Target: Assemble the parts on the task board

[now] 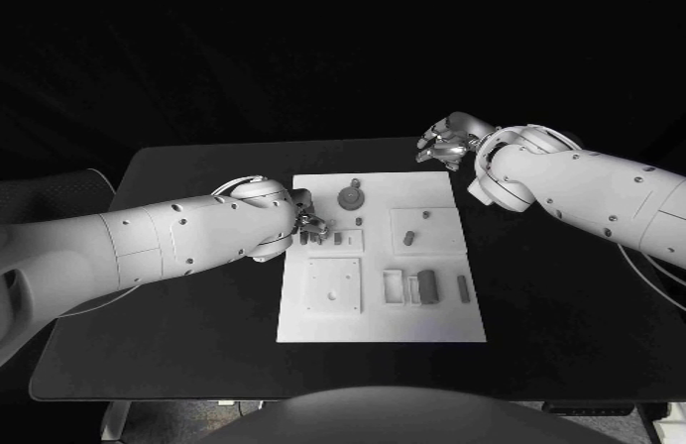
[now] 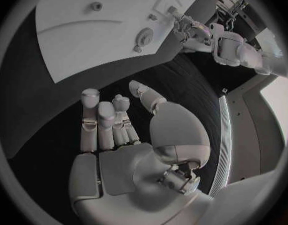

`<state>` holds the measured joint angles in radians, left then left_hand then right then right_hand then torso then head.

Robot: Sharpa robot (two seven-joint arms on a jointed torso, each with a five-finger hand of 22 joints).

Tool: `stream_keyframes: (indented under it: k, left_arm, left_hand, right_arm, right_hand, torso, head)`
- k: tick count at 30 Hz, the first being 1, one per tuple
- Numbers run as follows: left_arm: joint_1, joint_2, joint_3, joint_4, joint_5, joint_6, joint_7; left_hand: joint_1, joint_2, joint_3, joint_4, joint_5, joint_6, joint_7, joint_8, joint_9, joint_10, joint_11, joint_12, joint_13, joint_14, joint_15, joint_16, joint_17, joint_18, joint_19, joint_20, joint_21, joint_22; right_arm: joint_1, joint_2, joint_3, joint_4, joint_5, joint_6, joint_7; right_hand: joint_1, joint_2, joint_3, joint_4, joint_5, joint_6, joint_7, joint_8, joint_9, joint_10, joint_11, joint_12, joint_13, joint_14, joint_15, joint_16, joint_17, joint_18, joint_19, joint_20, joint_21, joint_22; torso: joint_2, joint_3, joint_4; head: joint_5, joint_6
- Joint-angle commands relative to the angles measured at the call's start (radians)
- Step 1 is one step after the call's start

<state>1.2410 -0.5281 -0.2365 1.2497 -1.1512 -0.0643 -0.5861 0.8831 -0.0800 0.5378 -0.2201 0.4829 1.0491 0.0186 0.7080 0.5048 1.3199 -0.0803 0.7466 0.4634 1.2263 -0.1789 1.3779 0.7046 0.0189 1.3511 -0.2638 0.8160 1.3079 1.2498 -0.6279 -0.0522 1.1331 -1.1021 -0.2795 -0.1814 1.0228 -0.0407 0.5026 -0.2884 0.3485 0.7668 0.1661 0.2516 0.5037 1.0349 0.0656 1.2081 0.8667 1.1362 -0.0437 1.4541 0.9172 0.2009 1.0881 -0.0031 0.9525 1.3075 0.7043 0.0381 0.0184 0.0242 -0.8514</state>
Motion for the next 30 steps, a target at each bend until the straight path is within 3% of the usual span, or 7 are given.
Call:
stream_keyframes:
  k: [1,17,30]
  left_arm:
    - [-0.006,0.004,-0.001,-0.001,-0.007,-0.005,0.006]
    - [-0.011,0.009,-0.001,-0.005,-0.016,-0.007,0.011]
    - [-0.011,0.011,-0.001,-0.009,-0.011,0.005,0.014]
  left_hand:
    - [0.062,0.070,0.027,-0.035,0.007,0.007,0.001,0.005,0.000,-0.001,-0.004,0.005,-0.001,0.007,-0.010,0.006,-0.001,0.058,0.004,0.000,0.004,0.016]
    - [0.059,0.066,0.025,-0.034,0.008,0.007,0.000,0.007,-0.001,0.000,-0.004,0.006,-0.003,0.008,-0.011,0.007,-0.002,0.058,0.005,-0.001,0.004,0.016]
    - [0.034,0.025,0.009,-0.003,-0.008,0.004,0.000,0.015,-0.010,-0.003,-0.004,0.011,-0.010,0.007,-0.011,0.007,-0.004,0.059,0.005,-0.001,0.002,0.015]
  right_arm:
    - [0.000,0.001,0.000,0.001,-0.002,0.012,0.007]
    - [0.000,0.000,0.000,0.001,-0.002,0.012,0.007]
    - [0.000,0.000,0.000,0.000,-0.001,0.012,0.007]
  right_hand:
    - [-0.011,0.000,0.006,0.002,0.005,0.006,0.013,0.002,-0.002,-0.008,-0.001,0.006,-0.002,-0.003,0.002,0.002,-0.002,0.061,0.005,-0.005,-0.006,0.013]
    - [-0.011,0.000,0.006,0.002,0.005,0.006,0.013,0.002,-0.002,-0.008,-0.001,0.006,-0.002,-0.003,0.002,0.002,-0.002,0.061,0.005,-0.005,-0.006,0.013]
    - [-0.012,-0.001,0.006,0.002,0.005,0.006,0.013,0.002,-0.002,-0.009,-0.001,0.006,-0.002,-0.004,0.002,0.002,-0.002,0.061,0.005,-0.005,-0.006,0.013]
  torso:
    - [0.000,0.0007,0.0002]
    - [0.000,0.0011,-0.0003]
    - [0.000,0.0005,0.0002]
  head:
    - [-0.001,-0.001]
    - [-0.002,-0.004]
    - [-0.004,-0.007]
